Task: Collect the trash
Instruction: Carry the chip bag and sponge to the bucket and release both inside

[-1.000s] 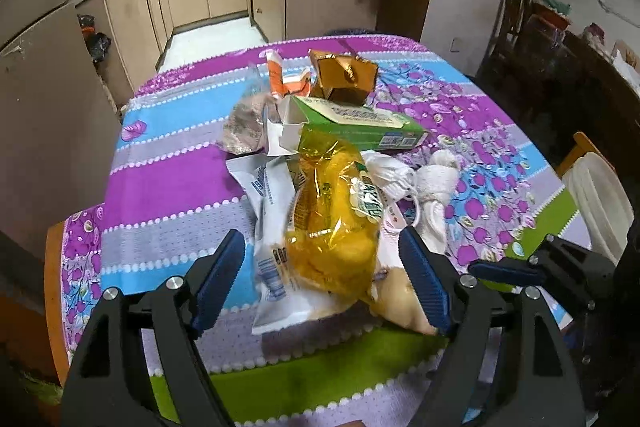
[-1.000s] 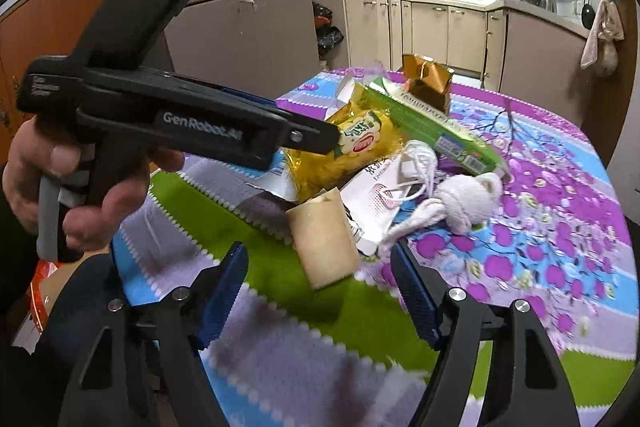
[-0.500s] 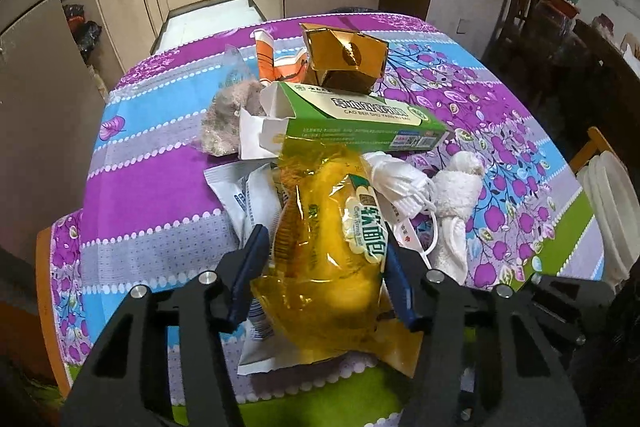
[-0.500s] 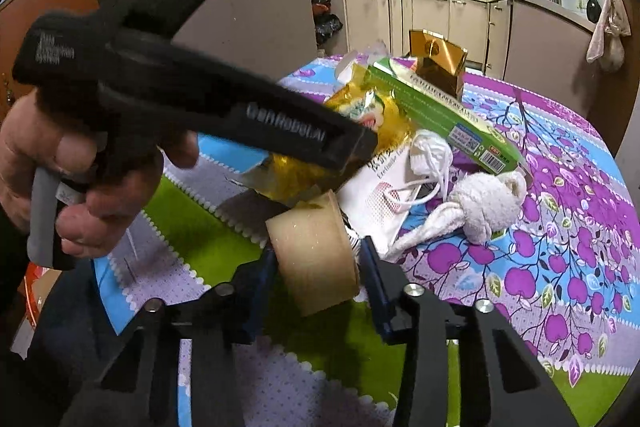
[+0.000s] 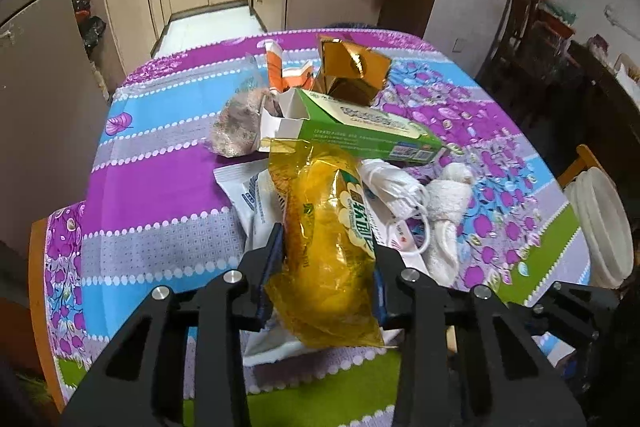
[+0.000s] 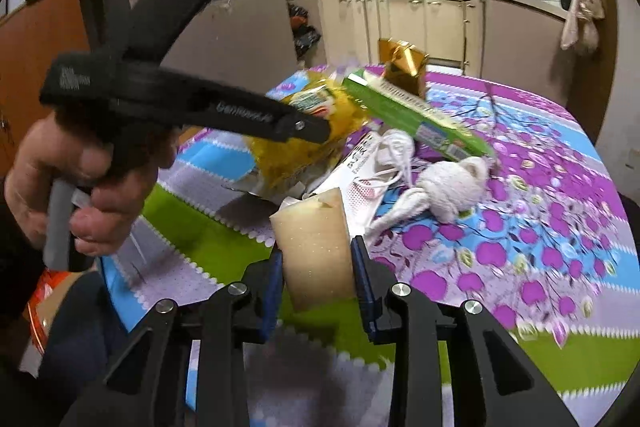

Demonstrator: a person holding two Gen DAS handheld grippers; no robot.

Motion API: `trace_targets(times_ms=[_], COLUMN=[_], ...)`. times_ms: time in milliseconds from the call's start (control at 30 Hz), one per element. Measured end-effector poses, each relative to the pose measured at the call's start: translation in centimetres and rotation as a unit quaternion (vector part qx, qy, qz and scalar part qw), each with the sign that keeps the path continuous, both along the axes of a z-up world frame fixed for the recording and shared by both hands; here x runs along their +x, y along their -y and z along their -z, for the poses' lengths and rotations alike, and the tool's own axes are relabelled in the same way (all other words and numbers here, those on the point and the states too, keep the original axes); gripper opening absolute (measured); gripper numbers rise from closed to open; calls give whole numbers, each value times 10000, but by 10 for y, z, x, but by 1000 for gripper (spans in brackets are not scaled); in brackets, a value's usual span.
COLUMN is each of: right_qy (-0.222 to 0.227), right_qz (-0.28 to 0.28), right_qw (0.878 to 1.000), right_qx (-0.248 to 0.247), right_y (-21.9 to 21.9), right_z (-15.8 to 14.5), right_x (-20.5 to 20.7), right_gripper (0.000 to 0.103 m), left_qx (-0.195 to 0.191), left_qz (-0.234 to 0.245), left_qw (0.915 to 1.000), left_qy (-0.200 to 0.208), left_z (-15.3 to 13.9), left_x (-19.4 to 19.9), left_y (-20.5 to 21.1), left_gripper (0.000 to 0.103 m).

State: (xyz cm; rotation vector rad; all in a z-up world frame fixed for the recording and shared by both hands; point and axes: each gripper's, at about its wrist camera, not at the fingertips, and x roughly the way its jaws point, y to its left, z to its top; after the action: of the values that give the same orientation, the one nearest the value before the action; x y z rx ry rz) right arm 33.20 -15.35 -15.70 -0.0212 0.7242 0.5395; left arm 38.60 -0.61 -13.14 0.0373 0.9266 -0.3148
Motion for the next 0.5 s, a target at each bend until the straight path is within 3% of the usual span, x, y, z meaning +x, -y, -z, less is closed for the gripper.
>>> trace_targets(times_ms=[233, 333, 500], right_qy=[91, 249, 718], right_qz=[703, 1006, 1381], right_qw=[9971, 9940, 9873], right_qx=[280, 349, 308], right_y=[18, 24, 28], right_z=[-11, -22, -56], right_x=[-30, -40, -57], right_gripper=[33, 33, 33], left_qx=[-161, -84, 115], left_qz=[-106, -214, -363], left_qw=[9992, 9968, 9828], left_qy=[340, 768, 1807], left_z=[-5, -11, -38], left_x=[-39, -66, -117], left_y=[-14, -16, -9], left_gripper=[35, 35, 35])
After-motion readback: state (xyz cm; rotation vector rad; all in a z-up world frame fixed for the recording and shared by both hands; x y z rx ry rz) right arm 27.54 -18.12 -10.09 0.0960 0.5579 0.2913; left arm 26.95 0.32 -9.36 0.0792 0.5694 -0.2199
